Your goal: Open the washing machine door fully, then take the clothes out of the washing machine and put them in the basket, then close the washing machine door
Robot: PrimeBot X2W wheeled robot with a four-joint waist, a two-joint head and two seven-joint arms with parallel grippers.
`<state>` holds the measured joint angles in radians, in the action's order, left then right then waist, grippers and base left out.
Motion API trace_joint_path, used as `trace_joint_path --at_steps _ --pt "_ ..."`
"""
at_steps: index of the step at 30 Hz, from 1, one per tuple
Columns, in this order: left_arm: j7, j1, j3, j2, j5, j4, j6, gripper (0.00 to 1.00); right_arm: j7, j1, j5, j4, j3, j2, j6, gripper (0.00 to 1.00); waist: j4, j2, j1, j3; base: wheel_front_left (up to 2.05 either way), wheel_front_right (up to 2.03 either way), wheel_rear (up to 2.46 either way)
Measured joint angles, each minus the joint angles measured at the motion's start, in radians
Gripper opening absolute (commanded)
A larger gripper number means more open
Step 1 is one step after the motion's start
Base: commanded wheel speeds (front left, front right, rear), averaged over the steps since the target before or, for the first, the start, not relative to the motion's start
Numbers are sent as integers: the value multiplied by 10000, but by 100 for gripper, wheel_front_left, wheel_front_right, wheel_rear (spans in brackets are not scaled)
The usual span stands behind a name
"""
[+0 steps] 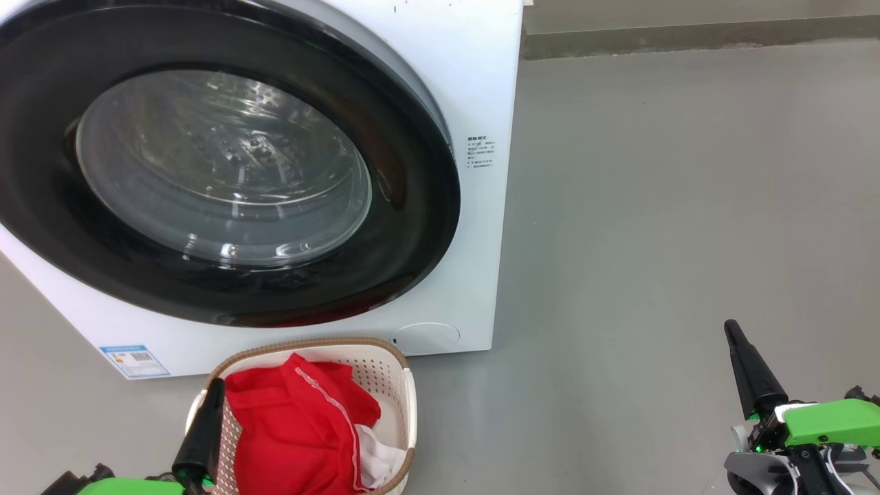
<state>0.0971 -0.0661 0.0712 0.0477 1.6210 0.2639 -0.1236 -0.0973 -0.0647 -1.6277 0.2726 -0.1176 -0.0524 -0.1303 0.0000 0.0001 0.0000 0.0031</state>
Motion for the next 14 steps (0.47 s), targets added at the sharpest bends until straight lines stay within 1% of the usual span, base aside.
trace_joint_path --at_steps 14 --pt "84 0 13 -23 -2 2 0 0 -15 -1 27 0 -15 10 0 0 0 0 0 0 0 0 0"
